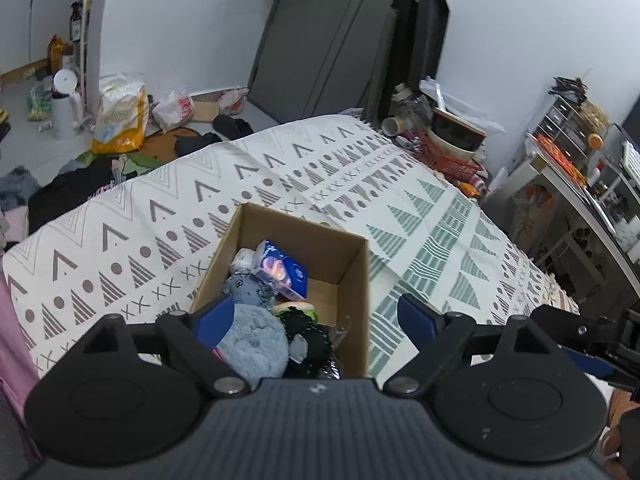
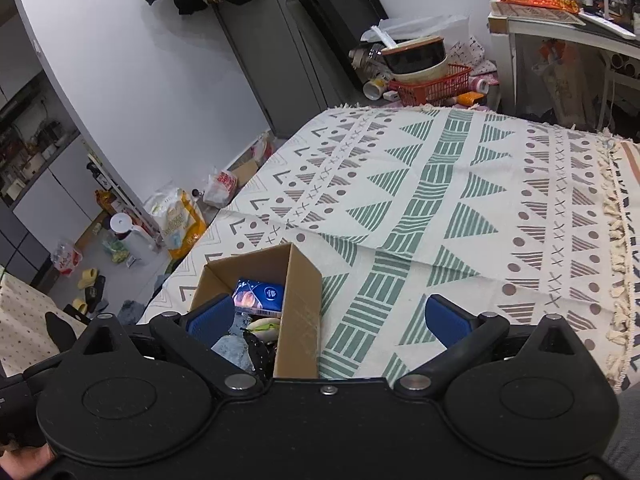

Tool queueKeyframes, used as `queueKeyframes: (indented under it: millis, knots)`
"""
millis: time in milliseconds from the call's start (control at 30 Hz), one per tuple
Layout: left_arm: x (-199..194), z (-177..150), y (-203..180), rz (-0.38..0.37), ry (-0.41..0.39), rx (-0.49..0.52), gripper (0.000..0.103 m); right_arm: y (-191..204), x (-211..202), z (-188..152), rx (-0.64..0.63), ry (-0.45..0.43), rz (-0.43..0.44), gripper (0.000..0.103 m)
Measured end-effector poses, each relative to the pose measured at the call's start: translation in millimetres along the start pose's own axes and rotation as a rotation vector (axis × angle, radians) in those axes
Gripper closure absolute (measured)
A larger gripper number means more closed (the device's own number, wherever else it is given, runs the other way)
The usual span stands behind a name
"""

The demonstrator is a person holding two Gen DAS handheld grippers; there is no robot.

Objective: Organize soft objects

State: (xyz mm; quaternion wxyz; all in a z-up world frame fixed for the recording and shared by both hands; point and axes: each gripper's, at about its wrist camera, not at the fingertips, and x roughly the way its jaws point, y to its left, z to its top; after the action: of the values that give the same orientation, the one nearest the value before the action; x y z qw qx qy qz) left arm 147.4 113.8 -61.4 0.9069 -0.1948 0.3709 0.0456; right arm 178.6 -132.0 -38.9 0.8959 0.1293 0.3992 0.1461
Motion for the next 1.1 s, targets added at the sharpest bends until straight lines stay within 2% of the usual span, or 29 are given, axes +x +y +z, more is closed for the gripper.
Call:
queueKeyframes:
  millis: [433,833,933,1100]
  knots:
    - [-41.2,-13.0,-55.6,0.031,0.005,0.155,0.015,-31.1,-48.1,-1.1,0.009,-0.031,-0.015,0.000]
    - [-76.1,-34.0,-90.1,0.050,0.002,0.191,0.015,-49.9,-90.6,-5.9,-0.036,-0.068,-0.060,0.000]
    - [-82.9,-37.6,-97.7,0.091,0.007,0.207,0.015,-53.5,-99.3,-8.1,-0.040,-0.072,-0.055,0.000]
    - [-98.6,-43.4,-110.6,0.089,0.008,0.233,0.015,-60.7,-114.1,-8.9,-0.034,-0.076,-0.047,0.000]
